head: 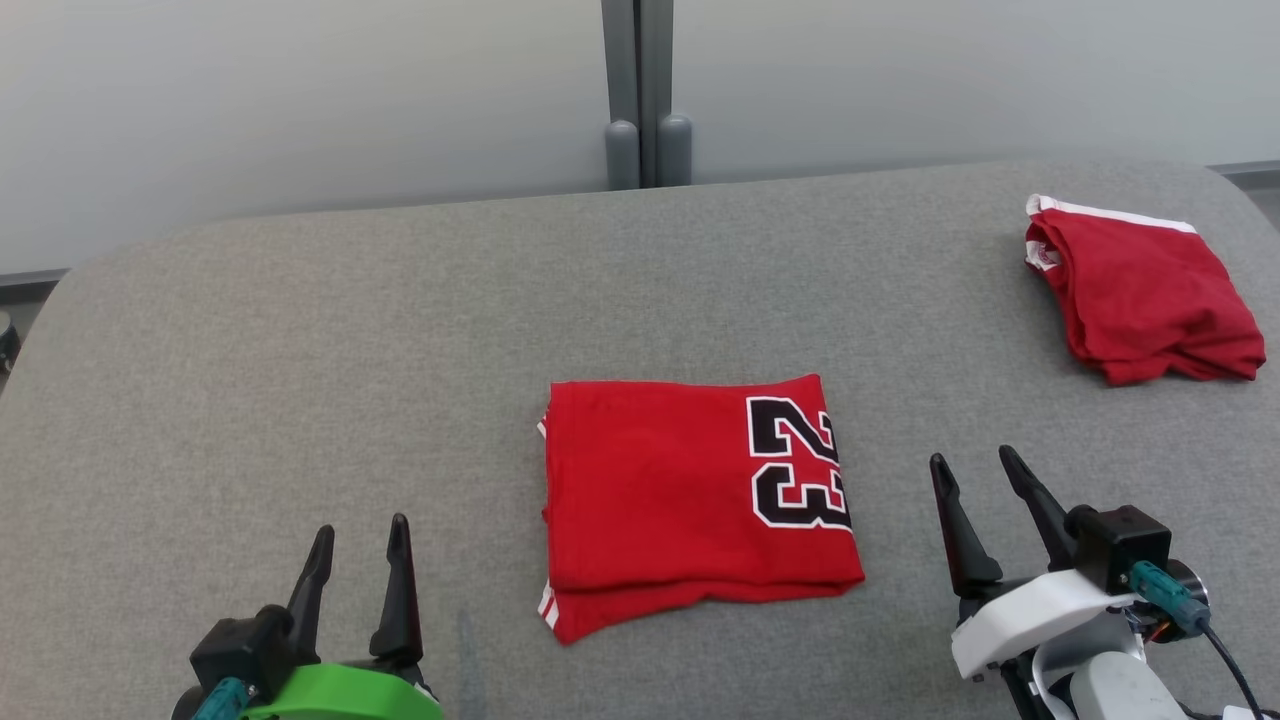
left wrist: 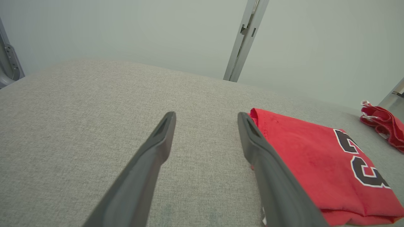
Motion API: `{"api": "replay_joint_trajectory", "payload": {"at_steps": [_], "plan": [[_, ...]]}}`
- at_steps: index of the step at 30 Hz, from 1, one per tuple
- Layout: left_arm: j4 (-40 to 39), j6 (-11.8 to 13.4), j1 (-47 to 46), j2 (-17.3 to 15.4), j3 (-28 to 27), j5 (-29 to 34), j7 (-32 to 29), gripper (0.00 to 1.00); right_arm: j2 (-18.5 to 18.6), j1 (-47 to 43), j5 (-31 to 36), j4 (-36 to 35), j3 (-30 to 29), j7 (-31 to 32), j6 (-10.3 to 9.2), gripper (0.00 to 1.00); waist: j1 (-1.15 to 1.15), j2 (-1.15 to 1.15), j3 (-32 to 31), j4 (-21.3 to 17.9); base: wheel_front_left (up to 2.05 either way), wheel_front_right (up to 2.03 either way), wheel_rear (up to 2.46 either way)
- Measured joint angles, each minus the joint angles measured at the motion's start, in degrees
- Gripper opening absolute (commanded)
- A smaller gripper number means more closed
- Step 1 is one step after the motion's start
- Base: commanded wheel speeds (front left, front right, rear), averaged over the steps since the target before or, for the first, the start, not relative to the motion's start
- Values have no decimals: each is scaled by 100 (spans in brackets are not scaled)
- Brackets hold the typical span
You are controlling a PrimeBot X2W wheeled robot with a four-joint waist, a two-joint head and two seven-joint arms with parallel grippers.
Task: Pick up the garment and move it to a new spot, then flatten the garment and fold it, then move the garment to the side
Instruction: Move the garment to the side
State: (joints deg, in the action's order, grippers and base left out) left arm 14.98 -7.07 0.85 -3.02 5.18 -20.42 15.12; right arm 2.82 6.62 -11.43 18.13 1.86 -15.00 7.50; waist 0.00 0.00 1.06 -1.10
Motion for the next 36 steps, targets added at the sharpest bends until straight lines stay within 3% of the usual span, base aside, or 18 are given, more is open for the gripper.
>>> {"api": "replay_joint_trajectory", "payload": {"at_steps": [8,15,25,36], "plan": [[18,-7,-2,4,33,22,-1,100,1,372,303,135,47,29,0,100,0,0,40,69,0,0,0],[35,-24,-110,9,120,34,0,100,-1,1194,646,495,126,1095,0,100,0,0,163,252,0,0,0],[104,-31,-264,13,149,31,0,100,209,1527,-40,877,290,2922,0,100,0,0,432,582,0,0,0],[76,-32,-413,13,116,-10,0,100,359,1655,-324,1127,547,3423,0,100,0,0,791,787,0,0,0]]}}
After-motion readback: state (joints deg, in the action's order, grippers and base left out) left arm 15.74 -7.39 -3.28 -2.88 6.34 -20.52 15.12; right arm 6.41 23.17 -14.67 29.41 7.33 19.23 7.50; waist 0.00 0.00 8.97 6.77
